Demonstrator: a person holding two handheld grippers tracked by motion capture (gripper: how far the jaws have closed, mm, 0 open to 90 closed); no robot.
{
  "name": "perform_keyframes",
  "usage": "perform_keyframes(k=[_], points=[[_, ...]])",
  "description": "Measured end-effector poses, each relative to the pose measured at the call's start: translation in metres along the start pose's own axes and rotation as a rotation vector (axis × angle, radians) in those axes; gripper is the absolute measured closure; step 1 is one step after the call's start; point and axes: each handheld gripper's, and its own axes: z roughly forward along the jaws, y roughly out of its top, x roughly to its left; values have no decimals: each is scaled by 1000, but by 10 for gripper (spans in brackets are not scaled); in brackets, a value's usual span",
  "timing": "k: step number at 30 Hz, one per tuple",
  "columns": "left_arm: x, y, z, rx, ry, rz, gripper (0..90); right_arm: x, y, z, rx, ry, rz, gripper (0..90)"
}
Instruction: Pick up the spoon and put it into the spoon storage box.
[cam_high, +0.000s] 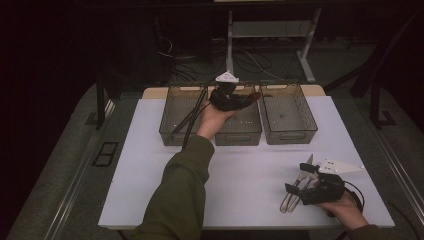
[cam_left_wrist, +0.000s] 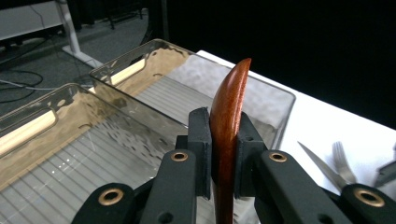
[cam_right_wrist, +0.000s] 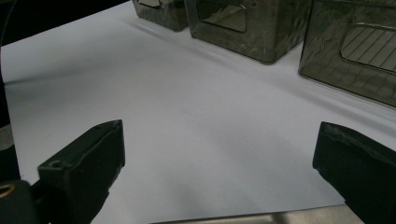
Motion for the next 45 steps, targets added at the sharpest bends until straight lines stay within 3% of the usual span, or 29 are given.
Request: perform_keyframes(k=[4, 9, 15, 21, 23, 26, 32, 34, 45], points=[[7, 0, 10, -12, 2, -25, 798, 0, 0, 0, -6, 2, -1, 19], [11, -3, 22, -14, 25, -27, 797, 0, 0, 0, -5, 2, -3, 18], [19, -14, 37, 12, 36, -56, 797, 0, 0, -1, -8, 3, -1, 18], [18, -19, 48, 70, 54, -30, 791, -1, 0, -1, -10, 2, 1, 19], [17, -20, 50, 84, 61, -41, 749, -1, 0, -2, -10, 3, 2, 18], [16, -21, 48, 102, 75, -20, 694, -1, 0, -2, -9, 4, 0, 19], [11, -17, 42, 87, 76, -4, 622, -1, 1, -1, -9, 1, -1, 19], [8, -15, 39, 93, 71, 11, 598, -1, 1, -1, -8, 1, -1, 18], [-7, -16, 18, 60, 23, 12, 477, -1, 0, 0, -8, -4, -1, 18]])
